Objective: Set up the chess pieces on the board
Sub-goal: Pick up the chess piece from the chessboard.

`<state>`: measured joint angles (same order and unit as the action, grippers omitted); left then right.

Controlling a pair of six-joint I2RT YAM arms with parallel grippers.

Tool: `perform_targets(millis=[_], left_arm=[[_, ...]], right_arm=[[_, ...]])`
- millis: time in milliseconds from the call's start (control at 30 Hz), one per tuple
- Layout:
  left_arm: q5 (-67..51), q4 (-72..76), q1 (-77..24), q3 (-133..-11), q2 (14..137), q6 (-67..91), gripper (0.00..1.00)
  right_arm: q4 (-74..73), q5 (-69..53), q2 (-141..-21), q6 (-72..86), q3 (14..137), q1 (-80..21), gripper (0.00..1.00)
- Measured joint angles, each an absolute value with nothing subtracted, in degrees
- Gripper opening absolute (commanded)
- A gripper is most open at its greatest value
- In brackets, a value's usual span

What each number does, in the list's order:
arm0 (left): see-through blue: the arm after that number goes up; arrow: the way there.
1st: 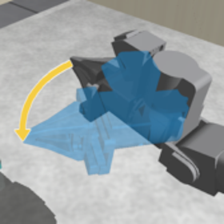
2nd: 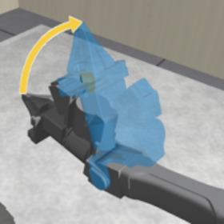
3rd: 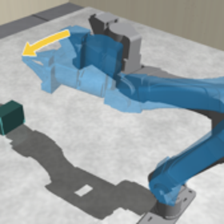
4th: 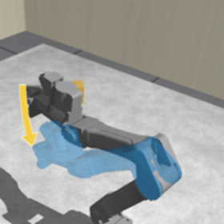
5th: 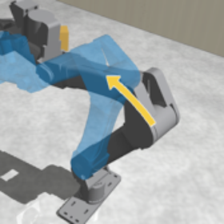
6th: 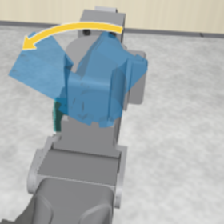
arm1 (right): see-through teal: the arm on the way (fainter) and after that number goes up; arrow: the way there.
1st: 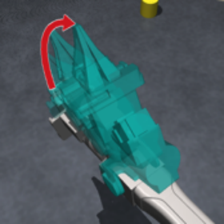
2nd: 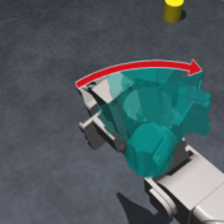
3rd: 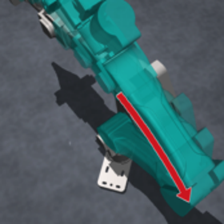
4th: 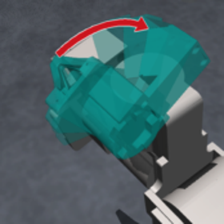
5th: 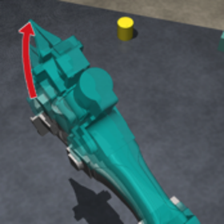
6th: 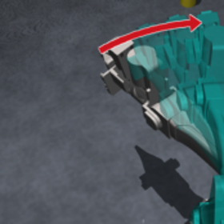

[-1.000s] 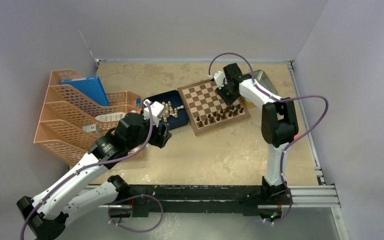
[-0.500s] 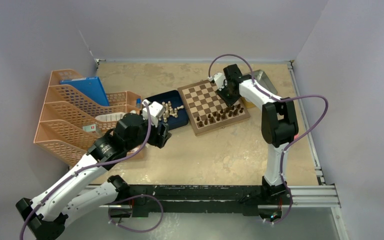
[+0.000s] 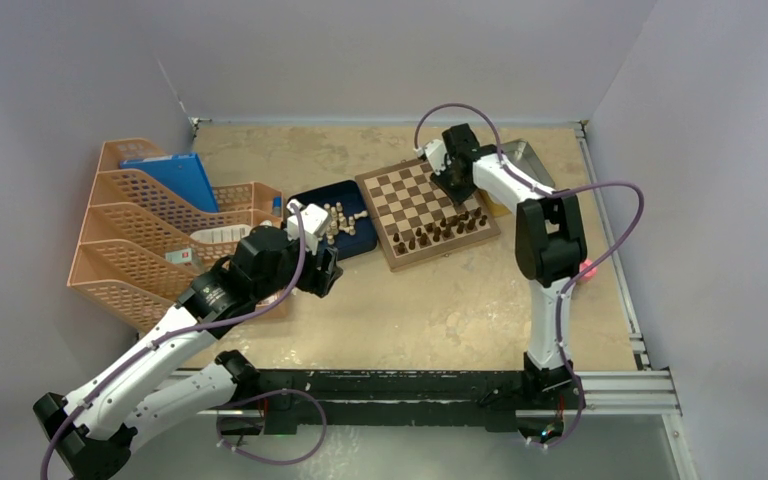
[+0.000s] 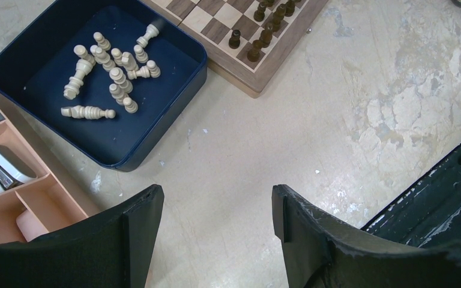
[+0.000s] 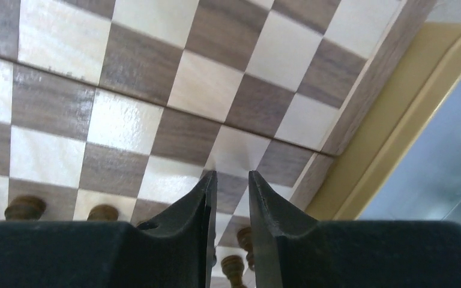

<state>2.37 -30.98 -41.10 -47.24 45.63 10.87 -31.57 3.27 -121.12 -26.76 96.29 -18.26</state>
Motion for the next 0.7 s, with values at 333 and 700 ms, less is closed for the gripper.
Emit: perform_targets(millis=[333,700], left_arm=[[2.37,-31.0,-41.1,-47.24,45.69,10.87,0.66],[1.39,-30.98,-41.1,-47.24,45.63,10.87,0.66]], right_arm=[[-31.44,4.82,-122.08,-24.16,98.91,-18.26,0.31],[-32.25,4.95,-113.89,-21.43,96.53,-18.31,0.31]])
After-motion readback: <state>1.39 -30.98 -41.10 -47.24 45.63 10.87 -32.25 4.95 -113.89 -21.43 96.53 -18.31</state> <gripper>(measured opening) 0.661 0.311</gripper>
